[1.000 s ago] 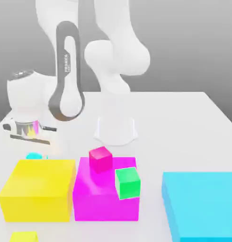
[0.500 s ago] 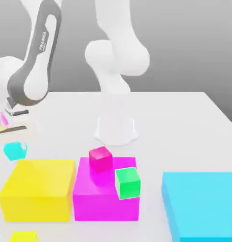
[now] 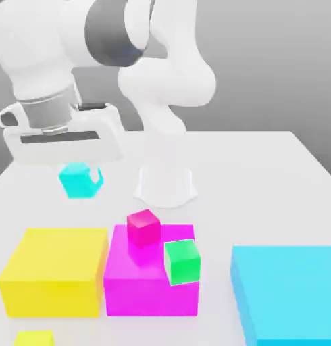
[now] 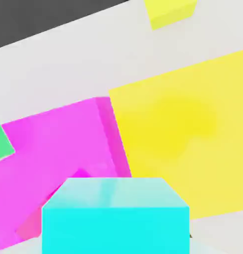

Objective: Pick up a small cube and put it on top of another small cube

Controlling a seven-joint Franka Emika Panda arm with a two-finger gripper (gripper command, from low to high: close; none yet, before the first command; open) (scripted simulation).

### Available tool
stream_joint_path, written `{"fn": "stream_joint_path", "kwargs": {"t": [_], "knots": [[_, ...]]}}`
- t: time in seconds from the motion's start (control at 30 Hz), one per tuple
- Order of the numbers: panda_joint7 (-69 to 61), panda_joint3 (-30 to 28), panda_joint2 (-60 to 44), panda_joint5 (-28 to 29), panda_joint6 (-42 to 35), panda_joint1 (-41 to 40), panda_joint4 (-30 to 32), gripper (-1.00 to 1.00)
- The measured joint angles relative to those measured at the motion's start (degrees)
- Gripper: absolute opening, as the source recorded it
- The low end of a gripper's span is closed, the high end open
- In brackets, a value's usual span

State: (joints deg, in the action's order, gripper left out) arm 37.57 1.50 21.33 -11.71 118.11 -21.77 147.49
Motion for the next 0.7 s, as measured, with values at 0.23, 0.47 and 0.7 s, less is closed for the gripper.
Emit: {"fn": "stream_joint_path", "kwargs": {"t": [0.23, 0.47, 0.7], "knots": [[15.4, 7.7, 8.7, -1.5, 1.5, 1.1, 6.4, -1.0], [22.3, 14.2, 9.5, -0.2, 16.8, 0.1, 18.0, -1.0], [22.7, 15.8, 2.7, -0.5, 26.4, -0.4, 20.6, 1.0]]}}
